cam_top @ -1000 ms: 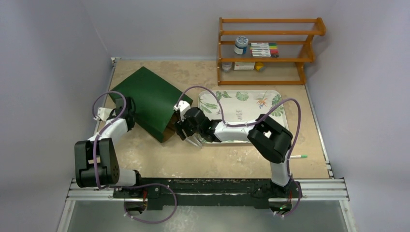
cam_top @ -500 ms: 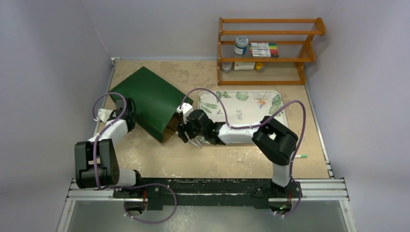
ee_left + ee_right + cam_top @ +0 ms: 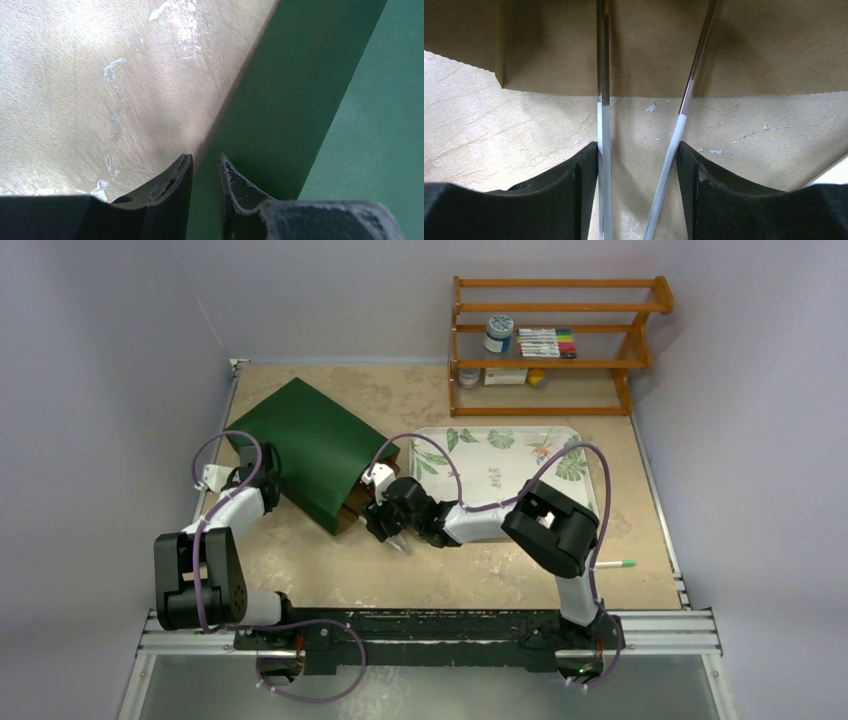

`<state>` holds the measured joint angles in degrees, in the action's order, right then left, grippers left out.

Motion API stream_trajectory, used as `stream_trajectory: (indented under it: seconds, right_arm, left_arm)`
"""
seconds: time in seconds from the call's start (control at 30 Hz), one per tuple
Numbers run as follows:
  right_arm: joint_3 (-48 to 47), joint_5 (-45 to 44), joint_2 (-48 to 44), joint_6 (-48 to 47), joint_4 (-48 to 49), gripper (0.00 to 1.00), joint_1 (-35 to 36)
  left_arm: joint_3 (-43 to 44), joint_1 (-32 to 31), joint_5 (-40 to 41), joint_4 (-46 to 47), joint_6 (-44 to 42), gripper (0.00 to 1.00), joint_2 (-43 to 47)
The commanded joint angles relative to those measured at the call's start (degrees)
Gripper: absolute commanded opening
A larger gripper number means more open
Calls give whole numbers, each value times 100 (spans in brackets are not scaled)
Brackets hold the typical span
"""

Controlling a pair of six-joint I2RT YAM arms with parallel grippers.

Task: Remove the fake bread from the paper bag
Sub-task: Pick up the clamp from the paper bag.

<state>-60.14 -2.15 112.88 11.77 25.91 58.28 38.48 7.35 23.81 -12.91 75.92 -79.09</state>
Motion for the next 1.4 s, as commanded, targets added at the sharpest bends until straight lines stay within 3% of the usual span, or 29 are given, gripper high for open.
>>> stream_trajectory:
  seconds: [0.0, 0.53, 0.97, 1.37]
  right_arm:
    - [121, -152, 40, 114, 283, 58, 34]
    - [-185, -65, 320, -123, 647, 55, 28]
    - [-157, -19, 285, -845, 1209, 55, 23]
    - [-131, -105, 130, -829, 1132, 24, 24]
  left_arm:
    - [2, -25, 72, 130, -140, 24, -12]
    - [-14, -24, 71, 85, -182, 24, 11]
    - [-55, -26, 66, 0, -313, 24, 127]
    - [-132, -15, 40, -51, -319, 24, 220]
